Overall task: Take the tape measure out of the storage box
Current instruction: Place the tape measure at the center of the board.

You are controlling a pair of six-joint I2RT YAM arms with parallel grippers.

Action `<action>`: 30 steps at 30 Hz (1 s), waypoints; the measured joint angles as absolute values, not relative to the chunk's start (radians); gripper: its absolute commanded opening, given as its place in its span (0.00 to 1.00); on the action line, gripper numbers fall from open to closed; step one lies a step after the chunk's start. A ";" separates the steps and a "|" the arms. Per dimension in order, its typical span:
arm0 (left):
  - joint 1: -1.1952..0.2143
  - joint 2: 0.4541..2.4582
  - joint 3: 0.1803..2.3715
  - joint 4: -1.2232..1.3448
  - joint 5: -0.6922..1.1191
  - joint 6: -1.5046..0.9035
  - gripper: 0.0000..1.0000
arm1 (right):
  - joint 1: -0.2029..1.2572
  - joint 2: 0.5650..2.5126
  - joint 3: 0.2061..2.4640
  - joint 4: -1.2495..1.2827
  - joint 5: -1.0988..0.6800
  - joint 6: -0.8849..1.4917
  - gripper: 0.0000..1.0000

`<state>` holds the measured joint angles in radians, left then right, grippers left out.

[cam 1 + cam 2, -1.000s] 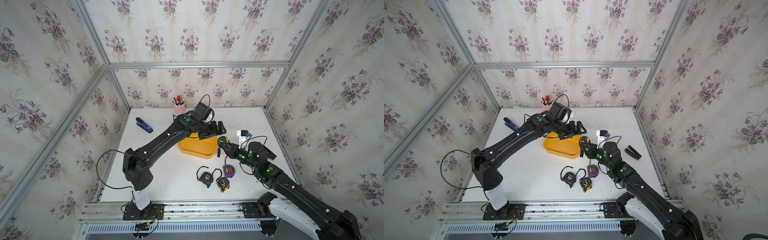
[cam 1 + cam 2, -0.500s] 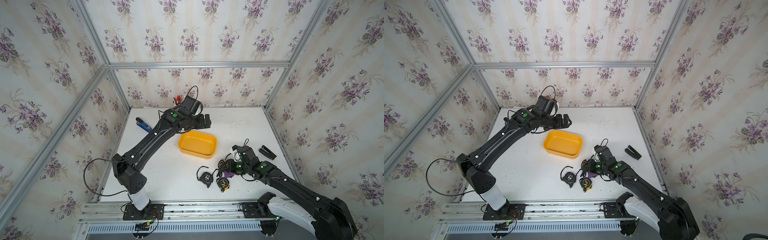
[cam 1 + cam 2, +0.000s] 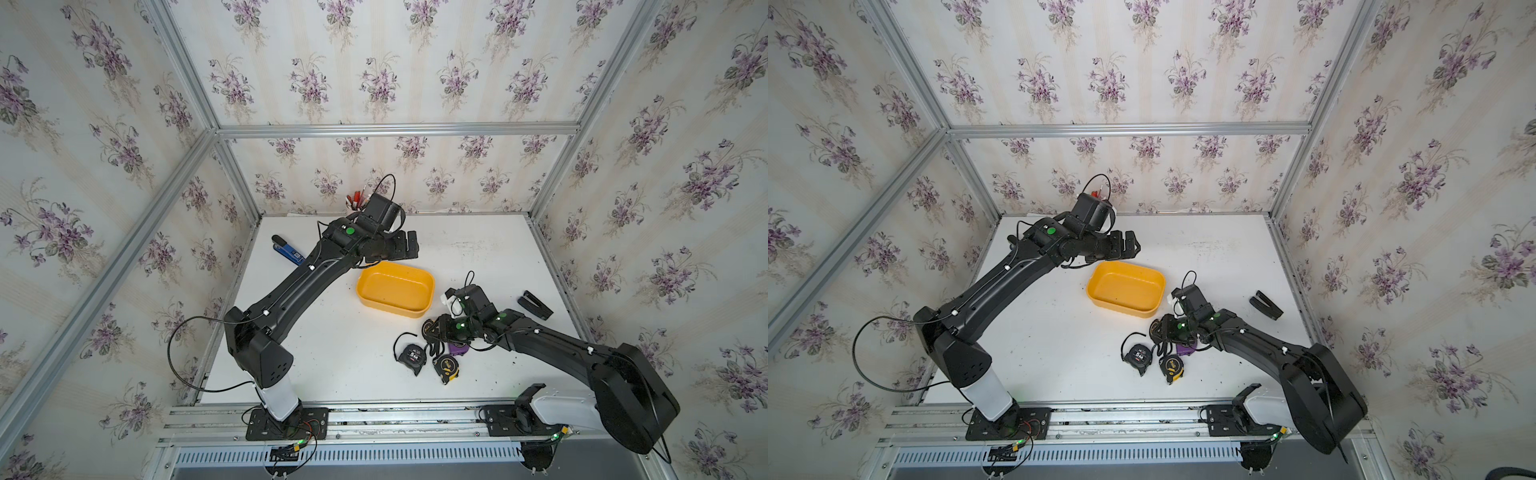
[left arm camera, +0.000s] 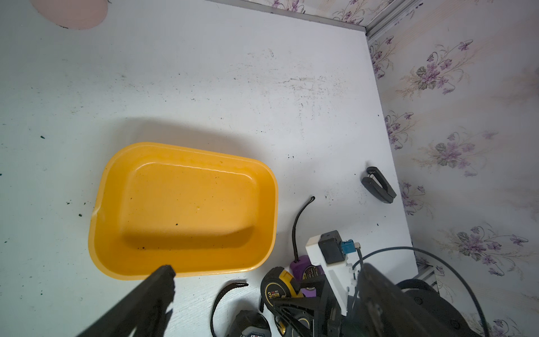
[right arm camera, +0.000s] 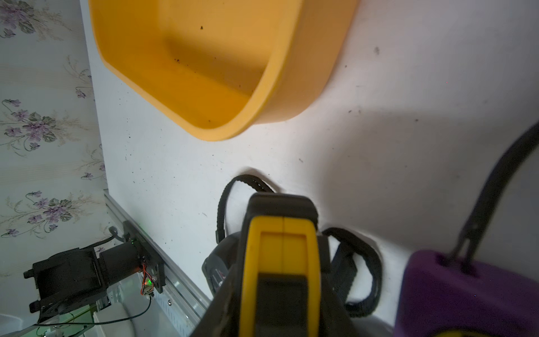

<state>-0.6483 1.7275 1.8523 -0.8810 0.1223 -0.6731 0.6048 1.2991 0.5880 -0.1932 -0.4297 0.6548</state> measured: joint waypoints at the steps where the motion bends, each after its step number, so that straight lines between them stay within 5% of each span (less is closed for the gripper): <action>1: -0.648 1.726 1.851 -0.880 0.120 -0.673 1.00 | 0.605 1.309 0.583 -0.183 -0.430 0.654 0.20; 9: -0.648 1.715 1.839 -0.879 0.119 -0.673 1.00 | 0.606 1.357 0.580 -0.144 -0.426 0.655 0.28; 18: -0.648 1.715 1.830 -0.880 0.108 -0.673 1.00 | 0.606 1.372 0.583 -0.132 -0.412 0.655 0.66; 30: -0.642 1.712 1.800 -0.877 0.101 -0.671 1.00 | 0.614 1.205 0.586 -0.205 -0.315 0.655 0.80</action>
